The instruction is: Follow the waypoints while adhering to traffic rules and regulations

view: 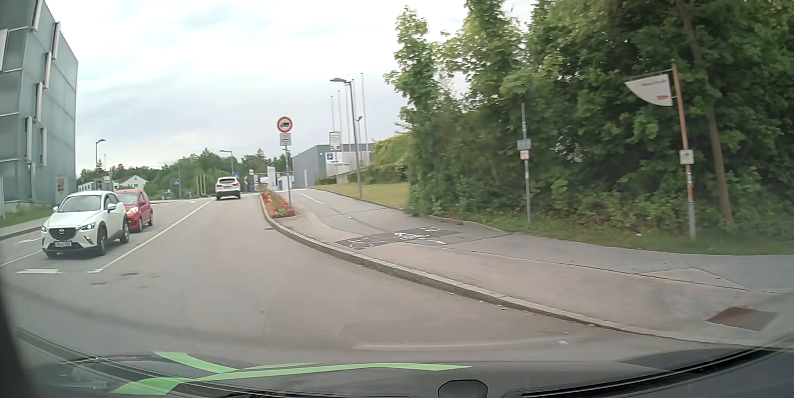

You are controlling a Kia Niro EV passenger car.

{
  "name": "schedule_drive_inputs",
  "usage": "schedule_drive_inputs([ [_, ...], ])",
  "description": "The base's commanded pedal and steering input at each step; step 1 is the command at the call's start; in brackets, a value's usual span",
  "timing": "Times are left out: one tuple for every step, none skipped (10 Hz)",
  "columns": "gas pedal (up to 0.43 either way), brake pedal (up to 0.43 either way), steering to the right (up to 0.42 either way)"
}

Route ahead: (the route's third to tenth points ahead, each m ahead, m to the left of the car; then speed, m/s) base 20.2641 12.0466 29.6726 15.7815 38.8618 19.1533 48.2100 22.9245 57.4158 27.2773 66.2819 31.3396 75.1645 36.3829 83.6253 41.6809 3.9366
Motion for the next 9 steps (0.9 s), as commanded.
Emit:
schedule_drive_inputs([
  [0.059, 0.0, -0.488],
  [0.059, 0.0, -0.435],
  [0.059, 0.0, -0.396],
  [0.067, 0.0, -0.36],
  [0.067, 0.0, -0.32],
  [0.079, 0.0, -0.284],
  [0.079, 0.0, -0.254],
  [0.079, 0.0, -0.213],
  [0.087, 0.0, -0.17],
])
